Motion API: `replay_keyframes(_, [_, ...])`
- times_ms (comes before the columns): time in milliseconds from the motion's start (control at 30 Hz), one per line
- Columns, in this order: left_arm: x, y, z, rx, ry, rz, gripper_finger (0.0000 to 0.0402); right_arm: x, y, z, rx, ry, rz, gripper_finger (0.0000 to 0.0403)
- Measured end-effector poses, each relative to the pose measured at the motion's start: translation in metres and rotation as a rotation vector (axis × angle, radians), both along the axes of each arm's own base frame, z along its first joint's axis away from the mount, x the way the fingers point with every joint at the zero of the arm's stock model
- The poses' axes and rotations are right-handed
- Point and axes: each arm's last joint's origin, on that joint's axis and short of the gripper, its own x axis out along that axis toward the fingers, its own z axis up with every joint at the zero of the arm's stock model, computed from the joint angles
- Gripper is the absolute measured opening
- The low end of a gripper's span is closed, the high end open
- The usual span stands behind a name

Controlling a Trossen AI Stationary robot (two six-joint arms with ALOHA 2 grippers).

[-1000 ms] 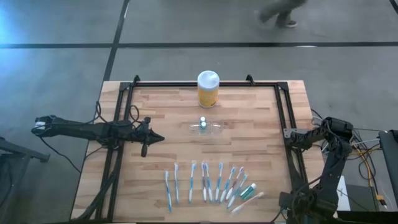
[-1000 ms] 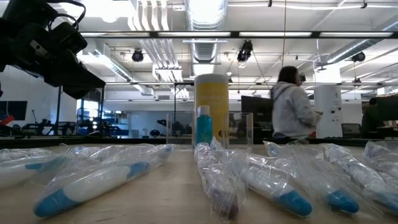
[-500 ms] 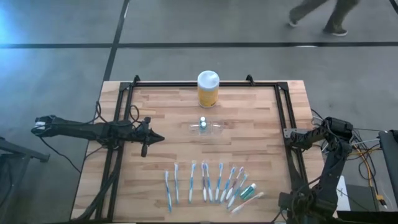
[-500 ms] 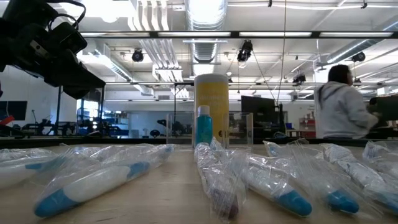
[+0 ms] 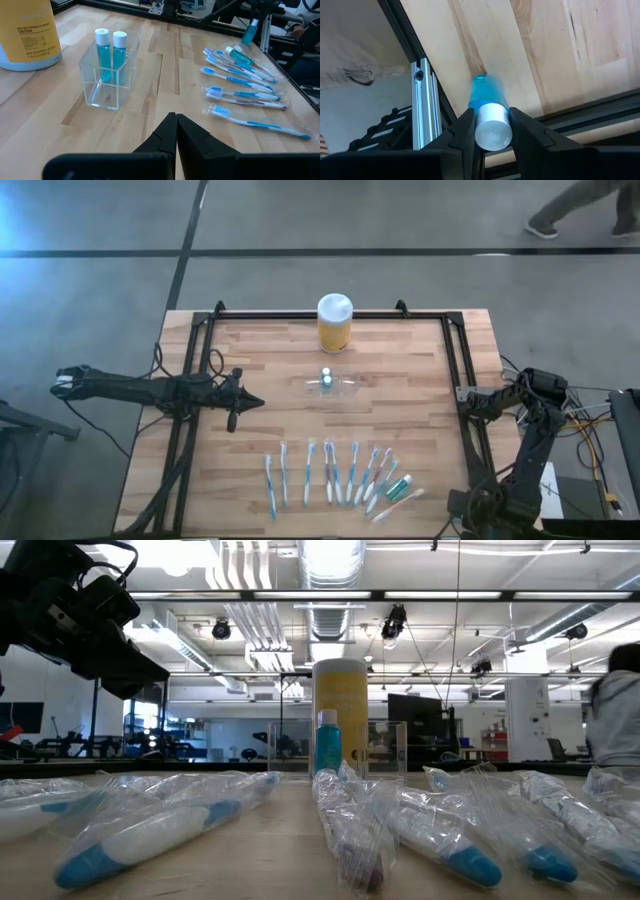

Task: Pick & Place toothbrushing station
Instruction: Put the blue mouthwash into the middle of the transparent organizer

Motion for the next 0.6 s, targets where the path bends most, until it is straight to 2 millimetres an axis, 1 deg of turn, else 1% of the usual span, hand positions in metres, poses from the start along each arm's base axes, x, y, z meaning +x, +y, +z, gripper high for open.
replay_keyframes(167, [0.000, 0.000, 0.000, 0.000, 0.000, 0.000, 0.0012, 0.000, -0.001, 0.000, -0.002, 0.014, 0.017, 0.0091])
replay_keyframes(267, [0.000, 0.000, 0.000, 0.000, 0.000, 0.000, 0.0012, 0.006, -0.004, 0.000, -0.009, 0.015, 0.048, 0.0090])
replay_keyframes(433, [0.000, 0.000, 0.000, 0.000, 0.000, 0.001, 0.0012, 0.025, -0.017, 0.005, -0.020, 0.002, 0.103, 0.0089])
replay_keyframes(600, [0.000, 0.000, 0.000, 0.000, 0.000, 0.001, 0.0012, 0.048, -0.041, 0.020, -0.011, -0.026, 0.158, 0.0089])
